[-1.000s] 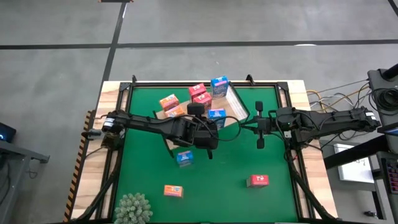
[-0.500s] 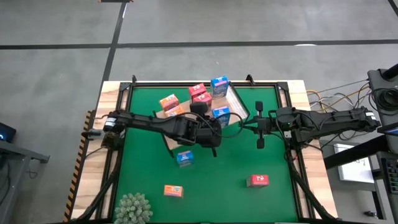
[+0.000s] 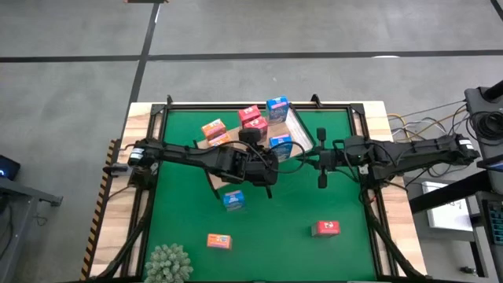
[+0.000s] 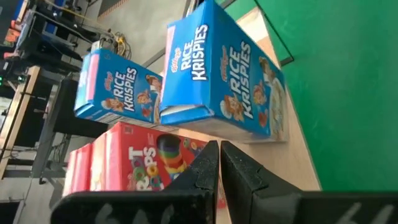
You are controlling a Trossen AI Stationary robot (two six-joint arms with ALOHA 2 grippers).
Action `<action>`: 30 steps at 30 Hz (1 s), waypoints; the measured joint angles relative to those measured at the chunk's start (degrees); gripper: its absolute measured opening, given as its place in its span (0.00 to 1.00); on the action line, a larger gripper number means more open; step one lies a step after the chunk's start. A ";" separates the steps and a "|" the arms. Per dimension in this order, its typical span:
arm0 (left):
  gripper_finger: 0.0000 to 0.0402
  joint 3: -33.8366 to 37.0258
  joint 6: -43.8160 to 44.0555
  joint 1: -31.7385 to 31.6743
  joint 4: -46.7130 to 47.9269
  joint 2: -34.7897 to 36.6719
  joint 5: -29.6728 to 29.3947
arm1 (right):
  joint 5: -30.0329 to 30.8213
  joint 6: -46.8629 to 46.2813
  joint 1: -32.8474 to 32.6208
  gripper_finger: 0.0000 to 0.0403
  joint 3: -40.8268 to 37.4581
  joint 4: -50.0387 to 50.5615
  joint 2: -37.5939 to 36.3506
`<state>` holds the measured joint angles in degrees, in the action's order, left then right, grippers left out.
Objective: Stack cereal on shelf
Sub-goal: Put the left blue cereal box on the shelf aligned with the other blue cereal box
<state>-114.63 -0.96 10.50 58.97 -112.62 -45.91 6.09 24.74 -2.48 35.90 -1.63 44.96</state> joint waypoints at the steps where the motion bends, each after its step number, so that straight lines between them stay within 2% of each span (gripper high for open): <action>1: 0.00 0.00 0.00 0.35 0.36 0.35 -0.08 | 0.00 0.44 0.01 0.02 0.00 -1.59 0.90; 3: 0.00 0.00 0.22 1.03 1.62 1.01 -0.35 | 0.00 1.66 0.00 0.02 0.11 -4.51 2.59; 11: 0.00 2.40 0.97 4.58 2.94 5.57 -3.83 | 0.56 1.91 0.04 0.02 4.12 -5.78 8.60; 15: 0.00 5.58 1.89 6.18 1.86 8.60 -4.05 | 5.54 2.35 0.06 0.02 4.67 -7.76 10.88; 24: 0.00 22.69 -0.40 7.34 -10.82 19.79 -4.13 | 16.74 2.38 0.24 0.02 4.87 -7.74 12.16; 30: 0.00 34.42 -2.18 7.32 -21.94 27.78 -4.10 | 18.47 2.39 0.83 0.02 4.90 -6.61 12.17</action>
<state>-80.21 -3.14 17.82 37.02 -84.84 -50.00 24.56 27.13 -1.65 40.80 -8.23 57.14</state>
